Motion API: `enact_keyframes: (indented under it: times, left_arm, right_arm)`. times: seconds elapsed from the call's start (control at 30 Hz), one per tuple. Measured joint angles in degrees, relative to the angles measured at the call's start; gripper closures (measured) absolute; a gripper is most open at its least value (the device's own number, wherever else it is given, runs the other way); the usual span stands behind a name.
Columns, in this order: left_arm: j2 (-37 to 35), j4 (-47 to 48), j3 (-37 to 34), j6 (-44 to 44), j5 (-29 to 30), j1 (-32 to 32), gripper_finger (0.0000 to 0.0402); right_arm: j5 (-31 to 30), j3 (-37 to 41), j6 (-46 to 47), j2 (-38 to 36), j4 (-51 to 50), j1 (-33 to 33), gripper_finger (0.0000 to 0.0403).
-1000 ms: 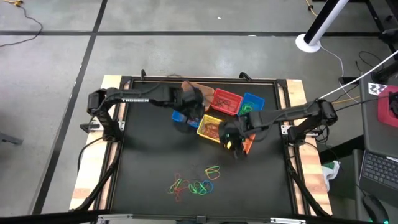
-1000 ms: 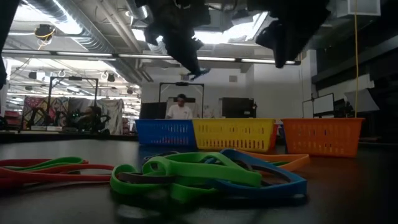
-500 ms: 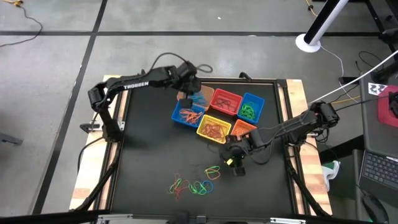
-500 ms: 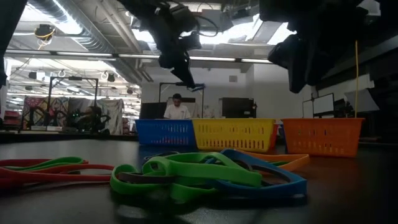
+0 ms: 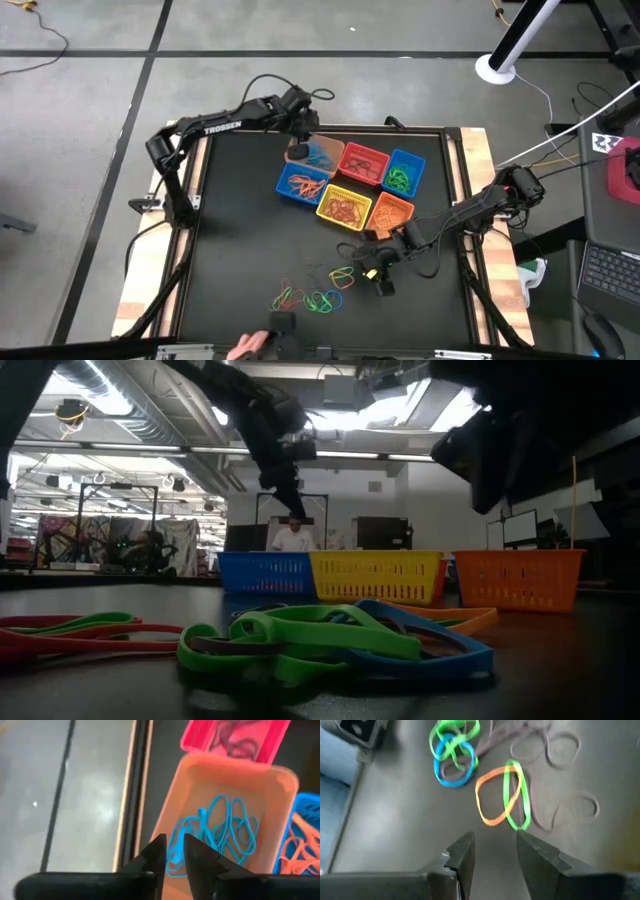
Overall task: Sort rubber bands into baskets
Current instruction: Put the blue rubber band into the transparent orange basket, then put the center orange rubber band into the left blue basket
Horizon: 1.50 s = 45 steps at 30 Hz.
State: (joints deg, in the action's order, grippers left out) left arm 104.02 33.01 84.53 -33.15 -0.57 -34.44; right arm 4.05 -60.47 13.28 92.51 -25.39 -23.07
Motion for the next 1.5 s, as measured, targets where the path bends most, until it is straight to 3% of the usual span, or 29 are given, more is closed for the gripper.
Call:
enact_keyframes:
  times: [0.23,0.4,0.9,1.37,1.5]
  left_arm:
    - [4.1,-0.7,0.0,0.0,1.3,0.2,0.0272]
    - [4.9,-0.7,0.0,0.1,1.3,0.7,0.0251]
    - [4.9,0.0,0.0,0.2,1.2,3.2,0.0253]
    - [4.9,1.0,0.0,0.2,1.3,4.8,0.0256]
    - [4.9,1.0,0.0,0.3,1.3,5.0,0.0256]
  right_arm:
    - [0.0,0.0,0.0,0.9,2.8,-0.2,0.0260]
    - [1.4,0.0,-0.5,3.8,5.0,-0.7,0.0260]
    - [0.5,0.0,-6.5,14.4,13.0,-2.1,0.0260]
    - [-0.5,-0.1,-6.6,15.5,15.2,-2.1,0.0262]
    - [-0.6,-0.1,-6.6,15.5,15.3,-2.1,0.0287]
